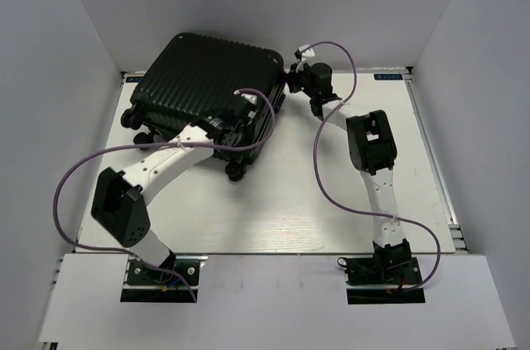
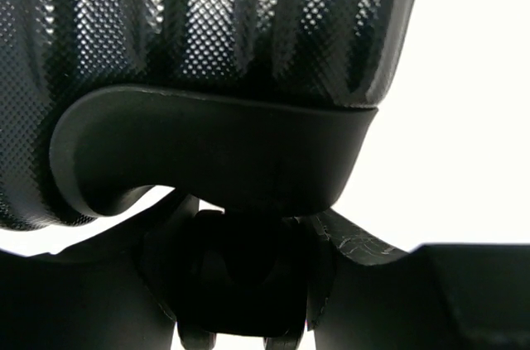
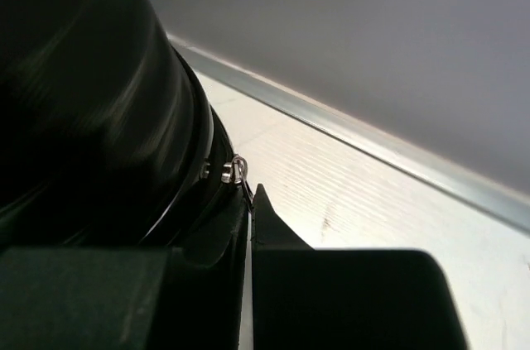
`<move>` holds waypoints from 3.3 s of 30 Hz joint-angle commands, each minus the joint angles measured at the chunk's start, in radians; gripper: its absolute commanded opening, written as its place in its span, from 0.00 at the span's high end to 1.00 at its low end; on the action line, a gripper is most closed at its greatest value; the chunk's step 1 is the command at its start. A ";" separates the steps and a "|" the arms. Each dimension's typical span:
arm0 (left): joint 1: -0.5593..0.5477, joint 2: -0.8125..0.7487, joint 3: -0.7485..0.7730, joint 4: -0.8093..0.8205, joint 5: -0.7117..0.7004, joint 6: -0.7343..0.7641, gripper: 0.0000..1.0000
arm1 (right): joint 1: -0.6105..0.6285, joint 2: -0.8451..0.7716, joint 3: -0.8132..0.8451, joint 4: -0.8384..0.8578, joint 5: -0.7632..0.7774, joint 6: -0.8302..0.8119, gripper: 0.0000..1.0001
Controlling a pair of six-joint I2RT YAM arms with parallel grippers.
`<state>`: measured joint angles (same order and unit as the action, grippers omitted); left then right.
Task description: Pack the luggage
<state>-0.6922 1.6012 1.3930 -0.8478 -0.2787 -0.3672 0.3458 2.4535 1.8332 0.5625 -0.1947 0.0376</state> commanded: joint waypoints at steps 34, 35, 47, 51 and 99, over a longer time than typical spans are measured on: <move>0.966 -0.379 -0.288 -0.200 0.084 -0.402 0.63 | 0.079 -0.099 -0.229 0.263 -0.664 -0.071 1.00; 0.999 -0.321 -0.304 -0.182 0.104 -0.406 0.65 | 0.082 -0.099 -0.230 0.254 -0.660 -0.077 1.00; 1.057 0.268 0.183 -0.040 -0.011 -0.353 0.57 | 0.098 -0.117 -0.253 0.168 -0.560 -0.203 1.00; 1.034 0.443 0.409 -0.016 0.041 -0.285 0.47 | 0.091 -0.120 -0.253 0.169 -0.540 -0.223 1.00; 0.565 0.744 0.448 0.429 1.234 0.228 0.22 | 0.052 -0.485 -0.669 0.131 -0.066 -0.375 1.00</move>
<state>0.1108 2.3356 1.8507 -0.2008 0.5442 -0.1028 0.3386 1.9362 1.0187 0.6746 -0.1940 -0.1532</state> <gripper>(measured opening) 0.768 0.002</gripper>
